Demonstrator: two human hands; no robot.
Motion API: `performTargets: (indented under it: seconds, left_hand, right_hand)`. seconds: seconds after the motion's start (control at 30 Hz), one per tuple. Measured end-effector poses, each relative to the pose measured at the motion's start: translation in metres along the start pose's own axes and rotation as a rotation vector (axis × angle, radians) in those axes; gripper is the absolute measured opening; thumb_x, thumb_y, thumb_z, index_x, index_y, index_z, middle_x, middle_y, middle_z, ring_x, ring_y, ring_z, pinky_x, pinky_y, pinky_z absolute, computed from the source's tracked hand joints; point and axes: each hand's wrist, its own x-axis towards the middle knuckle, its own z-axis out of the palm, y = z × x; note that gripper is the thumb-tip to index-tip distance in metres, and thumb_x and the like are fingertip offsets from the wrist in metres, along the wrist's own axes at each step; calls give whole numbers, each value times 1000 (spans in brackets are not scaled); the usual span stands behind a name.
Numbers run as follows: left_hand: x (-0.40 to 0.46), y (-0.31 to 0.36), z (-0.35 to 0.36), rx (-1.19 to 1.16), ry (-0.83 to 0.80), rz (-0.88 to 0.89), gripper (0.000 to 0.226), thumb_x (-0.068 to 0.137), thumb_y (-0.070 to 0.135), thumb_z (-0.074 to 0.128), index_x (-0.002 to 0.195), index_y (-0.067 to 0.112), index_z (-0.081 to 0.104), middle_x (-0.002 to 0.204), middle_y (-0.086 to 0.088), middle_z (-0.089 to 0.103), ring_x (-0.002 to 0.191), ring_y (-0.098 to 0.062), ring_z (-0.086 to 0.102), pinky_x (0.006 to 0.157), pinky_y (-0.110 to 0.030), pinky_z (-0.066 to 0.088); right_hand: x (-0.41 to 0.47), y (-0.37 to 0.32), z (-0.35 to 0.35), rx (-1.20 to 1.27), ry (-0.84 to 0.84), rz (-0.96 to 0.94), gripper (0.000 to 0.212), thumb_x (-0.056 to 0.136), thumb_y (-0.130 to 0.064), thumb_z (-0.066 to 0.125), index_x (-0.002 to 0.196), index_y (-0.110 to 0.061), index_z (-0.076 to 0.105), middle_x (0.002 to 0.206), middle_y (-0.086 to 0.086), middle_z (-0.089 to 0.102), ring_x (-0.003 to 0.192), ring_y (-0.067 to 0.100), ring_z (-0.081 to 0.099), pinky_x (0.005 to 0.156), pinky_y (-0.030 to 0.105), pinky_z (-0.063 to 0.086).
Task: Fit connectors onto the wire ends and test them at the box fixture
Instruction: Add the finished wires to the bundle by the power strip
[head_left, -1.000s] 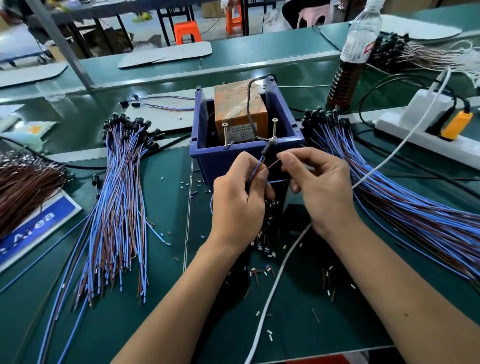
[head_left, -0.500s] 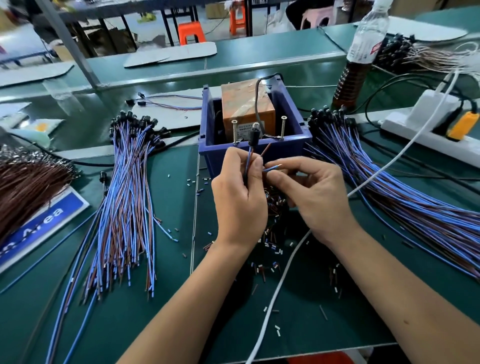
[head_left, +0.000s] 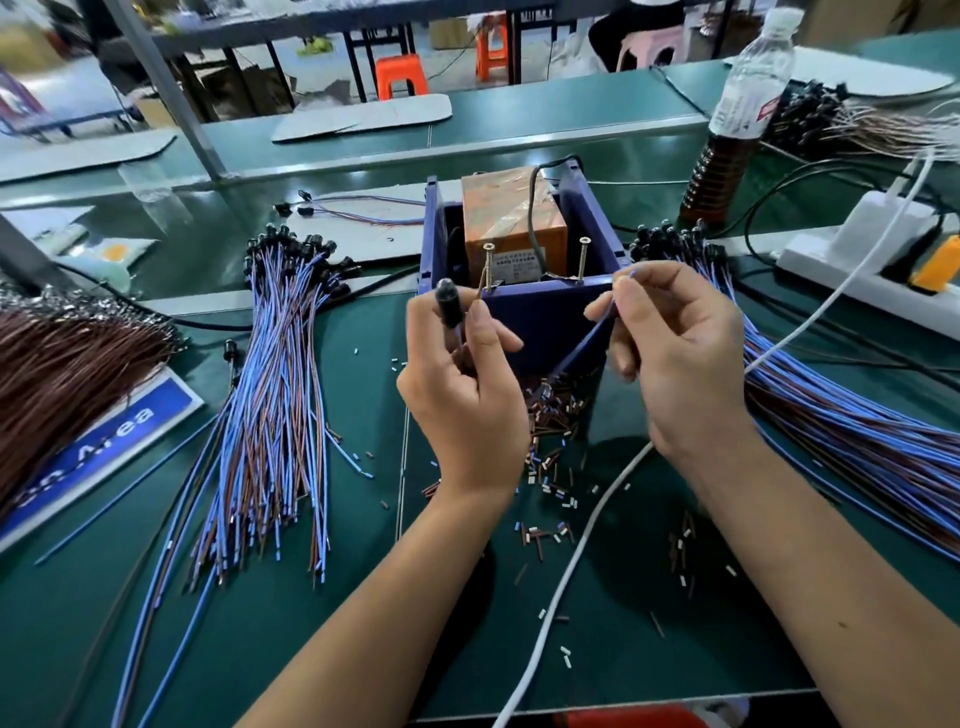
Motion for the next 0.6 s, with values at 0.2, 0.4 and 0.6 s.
performTargets:
  seconds: [0.2,0.4,0.6]
  left_hand:
    - [3,-3,0,-48,7,-148,9,105,17,55,109,21,63,67,4,71,54,-32,58,53,-31,40]
    - [4,-7,0,-35,-11,-198,10,105,22,57,109,23,66,73,4,74,48,-16,46,53,-26,36]
    - [5,-6,0,-31,-7,-192,11,104,19,57,105,27,66,71,8,73,59,-19,62,61,-24,47]
  right_hand:
    - [6,-9,10,-408,192,-228,6,97,-19,71,97,-24,75,75,-12,73,72,7,73,68,20,56]
    - [3,-14,17,-622,217,-328,12,95,-17,72,99,-13,83,82,-8,76,72,1,69,69,14,51]
    - [2,-14,20,-664,195,-359,13,96,-15,71,98,-11,83,80,-5,76,67,4,67,66,17,50]
